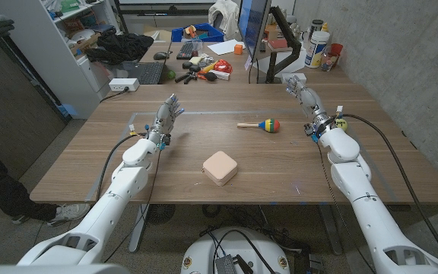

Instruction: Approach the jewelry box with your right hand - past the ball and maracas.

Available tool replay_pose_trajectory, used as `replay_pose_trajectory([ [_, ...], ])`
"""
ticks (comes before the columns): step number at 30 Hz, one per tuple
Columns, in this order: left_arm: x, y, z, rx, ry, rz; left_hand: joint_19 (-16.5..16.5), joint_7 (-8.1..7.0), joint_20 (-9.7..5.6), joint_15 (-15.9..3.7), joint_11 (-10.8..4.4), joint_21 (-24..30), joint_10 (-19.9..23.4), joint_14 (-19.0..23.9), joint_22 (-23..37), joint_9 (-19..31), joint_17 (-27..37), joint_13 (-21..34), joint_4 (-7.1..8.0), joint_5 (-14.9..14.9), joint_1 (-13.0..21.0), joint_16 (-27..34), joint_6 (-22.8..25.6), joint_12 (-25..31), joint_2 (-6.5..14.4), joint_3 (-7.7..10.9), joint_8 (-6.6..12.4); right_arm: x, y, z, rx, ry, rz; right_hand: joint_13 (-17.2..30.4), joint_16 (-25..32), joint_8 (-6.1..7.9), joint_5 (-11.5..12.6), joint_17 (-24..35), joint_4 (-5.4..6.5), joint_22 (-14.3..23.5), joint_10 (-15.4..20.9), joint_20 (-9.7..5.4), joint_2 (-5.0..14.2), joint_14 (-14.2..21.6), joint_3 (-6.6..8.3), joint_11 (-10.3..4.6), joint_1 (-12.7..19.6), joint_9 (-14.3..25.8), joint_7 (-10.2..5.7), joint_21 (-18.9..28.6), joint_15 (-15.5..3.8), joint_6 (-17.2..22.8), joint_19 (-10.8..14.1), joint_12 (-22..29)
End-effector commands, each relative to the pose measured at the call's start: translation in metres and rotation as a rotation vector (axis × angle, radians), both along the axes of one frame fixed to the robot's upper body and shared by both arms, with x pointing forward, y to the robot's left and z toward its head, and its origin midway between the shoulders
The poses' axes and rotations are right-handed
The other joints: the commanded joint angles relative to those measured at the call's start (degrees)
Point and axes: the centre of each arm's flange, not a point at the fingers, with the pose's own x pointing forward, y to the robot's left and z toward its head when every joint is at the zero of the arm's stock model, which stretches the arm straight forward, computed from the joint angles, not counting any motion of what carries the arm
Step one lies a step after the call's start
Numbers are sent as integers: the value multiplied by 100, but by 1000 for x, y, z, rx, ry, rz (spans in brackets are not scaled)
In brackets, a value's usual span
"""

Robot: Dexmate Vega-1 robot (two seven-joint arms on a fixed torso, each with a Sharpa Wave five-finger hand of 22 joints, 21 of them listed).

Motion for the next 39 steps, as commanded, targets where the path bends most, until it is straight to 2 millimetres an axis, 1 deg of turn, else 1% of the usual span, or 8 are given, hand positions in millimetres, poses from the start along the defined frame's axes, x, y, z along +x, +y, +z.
replay_pose_trajectory([
  [1,1,6,-2,-1,7,4,-266,-25,-232,-160,31,-23,-37,-36,13,28,20,13,-4,34,79,32,-53,22,-11,7,32,-13,7,8,-46,-102,-46,7,53,30,48,15,-28,19,105,-115,48,95,37,-30,95,22,-1,9,-11,80,60,43],
  [7,1,8,-2,-3,9,5,-265,-20,-236,-158,31,-29,-30,-34,13,28,20,13,-4,35,80,33,-56,25,-12,4,30,-19,12,12,-51,-162,-53,6,57,52,58,13,-62,17,231,-127,73,216,78,-35,149,21,-15,9,-29,245,120,62],
  [10,1,9,-2,-2,9,5,-262,-20,-236,-157,31,-30,-32,-35,13,28,19,13,-4,35,80,32,-54,24,-12,3,31,-21,14,14,-44,-192,-49,3,56,62,77,11,-90,18,431,-166,161,380,164,-102,225,19,-58,26,-114,434,239,94],
  [16,1,9,-3,-3,13,8,-258,-22,-236,-153,37,-35,-30,-32,13,28,19,13,-5,36,82,32,-51,24,-13,0,31,-27,17,17,-50,-241,-45,1,60,76,89,9,-115,21,594,-202,214,535,241,-103,291,18,-73,47,-164,615,350,116],
  [30,1,4,-3,1,15,10,-266,-27,-299,-150,40,-56,-24,-23,12,27,19,13,-8,38,86,34,-37,25,-18,-8,34,-40,17,20,-91,-331,-71,-2,58,85,97,8,-154,29,831,-233,205,789,331,-148,368,16,-70,71,-214,908,500,132],
  [32,1,3,-3,2,15,10,-267,-28,-301,-151,39,-58,-23,-23,12,27,19,13,-9,38,87,34,-38,26,-18,-9,33,-42,17,21,-94,-344,-74,-2,50,64,98,8,-160,32,919,-300,203,852,357,-97,383,16,-71,94,-252,943,587,140],
  [36,0,1,-3,3,16,9,-267,-30,-298,-156,32,-63,-29,-20,12,27,18,13,-10,39,88,35,-35,23,-19,-11,33,-47,15,20,-91,-370,-77,-3,64,47,97,10,-162,36,1032,-379,193,992,381,-141,392,16,-70,134,-294,1009,720,150],
  [39,0,-1,-2,7,16,10,-265,-28,-298,-156,36,-67,-31,-20,12,27,18,13,-10,40,89,35,-35,22,-19,-13,33,-50,14,20,-91,-386,-75,-4,61,42,96,9,-165,40,1111,-382,183,1075,401,-150,398,16,-74,145,-293,1081,772,151],
])
